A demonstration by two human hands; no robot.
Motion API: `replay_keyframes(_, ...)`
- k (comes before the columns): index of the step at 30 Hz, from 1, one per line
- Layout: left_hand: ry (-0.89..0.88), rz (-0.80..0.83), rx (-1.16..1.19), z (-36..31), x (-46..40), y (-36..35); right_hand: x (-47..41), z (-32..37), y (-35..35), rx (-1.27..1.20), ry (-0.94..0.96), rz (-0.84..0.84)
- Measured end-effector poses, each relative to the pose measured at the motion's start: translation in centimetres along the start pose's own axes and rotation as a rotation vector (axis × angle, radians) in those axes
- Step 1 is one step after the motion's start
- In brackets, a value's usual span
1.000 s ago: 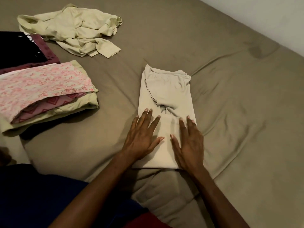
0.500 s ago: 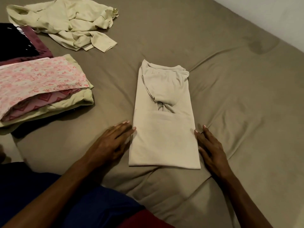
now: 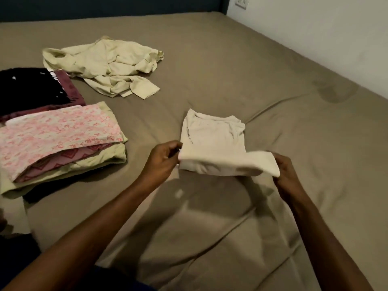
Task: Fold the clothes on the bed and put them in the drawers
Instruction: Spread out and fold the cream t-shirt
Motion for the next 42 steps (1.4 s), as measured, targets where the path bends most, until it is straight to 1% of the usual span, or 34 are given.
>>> replay_keyframes(2,0.199,-0.034,0.259,0.0,-5.2,-0.6,-5.1,-1.5,0.5,-0.062,-0.092,-0.109)
replay_keyframes(3,0.318,-0.053,0.34,0.8,-7.2,-1.0,-7.2,-3.2,0.5,-0.103,-0.192,-0.147)
replay_keyframes(4,0.427,-0.072,0.367,2.1,-8.6,-1.4,-8.4,-5.4,0.1,-0.132,-0.322,-0.172)
replay_keyframes(6,0.561,-0.072,0.273,5.6,-10.0,-1.9,-8.4,-9.2,-1.2,-0.16,-0.563,-0.191)
replay_keyframes(7,0.58,-0.048,0.212,7.4,-10.4,-2.1,-8.0,-10.4,-1.7,-0.166,-0.632,-0.199)
replay_keyframes(8,0.577,-0.023,0.153,9.2,-10.4,-2.4,-7.1,-11.3,-2.1,-0.17,-0.661,-0.215)
replay_keyframes(10,0.552,-0.012,0.094,12.0,-10.3,-2.5,-6.0,-12.5,-2.3,-0.171,-0.633,-0.251)
replay_keyframes(12,0.532,-0.024,0.138,13.3,-10.1,-2.6,-5.4,-13.4,-2.4,-0.19,-0.588,-0.279)
replay_keyframes(14,0.526,-0.049,0.196,13.2,-10.1,-2.5,-5.3,-13.8,-2.3,-0.157,-0.565,-0.332)
replay_keyframes(16,0.513,-0.083,0.163,13.0,-10.3,-2.4,-4.5,-14.0,-2.2,-0.091,-0.549,-0.395)
replay_keyframes(18,0.496,-0.117,0.058,12.5,-9.6,-1.9,-2.9,-13.7,-2.3,-0.018,-0.527,-0.441)
replay_keyframes(21,0.44,-0.112,-0.176,12.0,-6.9,-0.8,0.3,-11.5,-3.1,0.179,-0.426,-0.423)
replay_keyframes(23,0.419,-0.108,-0.34,12.6,-3.9,0.0,3.2,-9.5,-4.0,0.229,-0.357,-0.422)
replay_keyframes(24,0.404,-0.116,-0.386,12.9,-2.3,0.3,4.7,-8.7,-4.4,0.23,-0.34,-0.434)
replay_keyframes(28,0.402,-0.097,-0.493,12.7,3.6,0.8,10.0,-7.4,-5.6,0.244,-0.351,-0.487)
replay_keyframes(32,0.444,-0.074,-0.534,12.2,9.2,1.1,14.2,-6.4,-6.7,0.222,-0.406,-0.449)
replay_keyframes(34,0.463,-0.09,-0.509,11.9,10.5,1.4,14.3,-5.8,-6.7,0.206,-0.417,-0.406)
replay_keyframes(36,0.465,-0.125,-0.508,11.4,10.1,1.8,13.1,-5.0,-6.4,0.238,-0.397,-0.376)
replay_keyframes(38,0.419,-0.217,-0.569,9.9,8.5,2.6,11.3,-4.7,-5.8,0.298,-0.385,-0.379)
replay_keyframes(39,0.402,-0.255,-0.566,9.3,7.5,2.9,10.3,-4.9,-5.8,0.304,-0.385,-0.375)
replay_keyframes(42,0.405,-0.297,-0.493,9.4,4.9,3.2,7.8,-5.3,-5.9,0.256,-0.377,-0.351)
Point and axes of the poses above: each hand's wrist, its own x-axis away from the middle knuckle, its own y-axis out of the back of the hand, z = x × y, the point moved 10 cm from there along -x, towards the middle knuckle, and after that the axes turned 7 degrees about y, right-handed, at the moved point
